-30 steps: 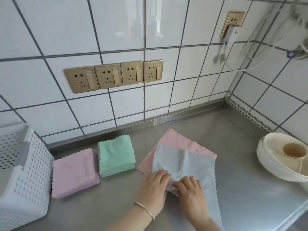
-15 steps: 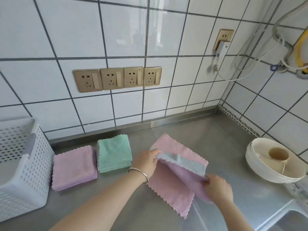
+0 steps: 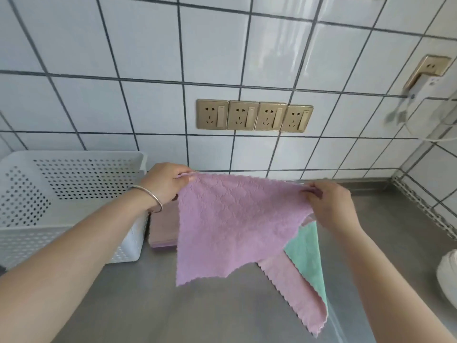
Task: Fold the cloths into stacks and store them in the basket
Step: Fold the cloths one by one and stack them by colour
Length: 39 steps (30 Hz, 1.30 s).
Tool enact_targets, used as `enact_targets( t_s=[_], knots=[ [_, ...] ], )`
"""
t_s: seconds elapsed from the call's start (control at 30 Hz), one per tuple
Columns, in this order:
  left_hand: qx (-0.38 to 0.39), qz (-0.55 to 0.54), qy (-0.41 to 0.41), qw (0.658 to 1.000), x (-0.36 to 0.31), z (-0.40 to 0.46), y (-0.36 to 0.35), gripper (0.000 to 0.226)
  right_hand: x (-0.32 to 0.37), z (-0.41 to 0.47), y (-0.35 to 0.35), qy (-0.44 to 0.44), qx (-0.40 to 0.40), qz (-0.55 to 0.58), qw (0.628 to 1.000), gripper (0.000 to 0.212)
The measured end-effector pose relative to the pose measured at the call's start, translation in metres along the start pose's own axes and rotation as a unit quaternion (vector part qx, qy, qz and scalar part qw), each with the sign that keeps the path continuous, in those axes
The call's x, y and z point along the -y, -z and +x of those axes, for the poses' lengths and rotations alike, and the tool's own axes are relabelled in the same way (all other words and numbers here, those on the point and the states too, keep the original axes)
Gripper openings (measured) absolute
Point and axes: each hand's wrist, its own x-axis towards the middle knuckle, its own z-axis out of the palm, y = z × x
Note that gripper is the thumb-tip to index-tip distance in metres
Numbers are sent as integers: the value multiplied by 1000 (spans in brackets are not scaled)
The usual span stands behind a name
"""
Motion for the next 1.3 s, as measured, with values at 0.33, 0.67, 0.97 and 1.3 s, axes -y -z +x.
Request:
enact_targets(
  t_s=[0.33,0.67,0.97,1.3],
  knots=[
    [95,-14,24,995,63,-124,50,43,40,-59,-18,102,155,87,979,34],
    [344,-13,159,925,143,-226,-52,25,-44,-160,-107,13,481,3,876,30],
    [400,3,238,885,174,-255,-99,40,-64,-190,-128,2,573,-62,817,38],
    [185,-80,313,928,177,-198,-99,24,-55,-148,-145,-120,430,45,894,37]
  ],
)
